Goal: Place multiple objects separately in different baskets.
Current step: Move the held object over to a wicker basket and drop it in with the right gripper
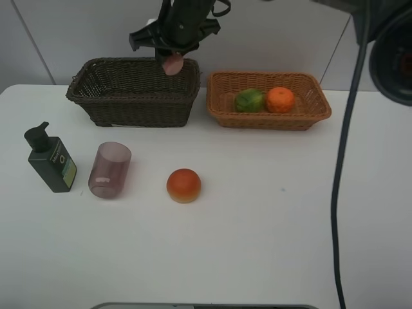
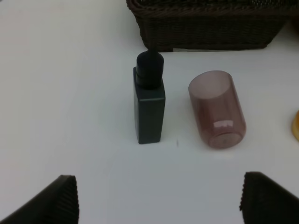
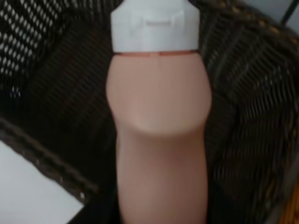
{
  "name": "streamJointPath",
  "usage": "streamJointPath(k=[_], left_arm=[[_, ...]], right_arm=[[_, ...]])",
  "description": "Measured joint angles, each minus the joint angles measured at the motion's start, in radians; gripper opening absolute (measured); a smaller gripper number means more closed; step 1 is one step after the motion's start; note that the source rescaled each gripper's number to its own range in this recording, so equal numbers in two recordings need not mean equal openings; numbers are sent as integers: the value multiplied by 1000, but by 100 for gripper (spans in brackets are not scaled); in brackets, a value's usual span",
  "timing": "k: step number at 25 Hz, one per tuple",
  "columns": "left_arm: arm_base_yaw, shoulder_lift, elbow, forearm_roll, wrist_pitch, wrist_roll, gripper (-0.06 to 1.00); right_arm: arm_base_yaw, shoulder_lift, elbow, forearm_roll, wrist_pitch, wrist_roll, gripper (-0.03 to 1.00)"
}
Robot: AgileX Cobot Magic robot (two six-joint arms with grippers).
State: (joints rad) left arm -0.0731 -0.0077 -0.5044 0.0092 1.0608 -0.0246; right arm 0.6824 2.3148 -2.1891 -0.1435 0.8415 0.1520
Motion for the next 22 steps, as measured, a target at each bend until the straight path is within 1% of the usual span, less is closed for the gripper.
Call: streamJointPath(k=[2,4,8,11,17,18,19,20,22], left_arm=[[0,0,0,0,0,0,81],[0,0,0,0,0,0,81],[0,0,0,0,0,0,81],[0,0,0,0,0,0,81],[0,0,0,0,0,0,81],[0,0,0,0,0,0,81],[0,0,0,0,0,0,81],[0,0,0,0,0,0,81],[0,0,0,0,0,0,81]], right_arm=[[-4,28,-1,-3,-92,0,1],[-5,60,-2,-3,-160,0,1],[-5,134,-2,-2,-248,0,1],[-7,175,-2,0,-283,0,1],[-17,190,-2,1,-294,1,2],[-17,190,-2,1,-294,1,7],[-17,190,-2,1,-294,1,15],[-17,190,-2,1,-294,1,25],[-17,190,-2,1,-293,1,52]])
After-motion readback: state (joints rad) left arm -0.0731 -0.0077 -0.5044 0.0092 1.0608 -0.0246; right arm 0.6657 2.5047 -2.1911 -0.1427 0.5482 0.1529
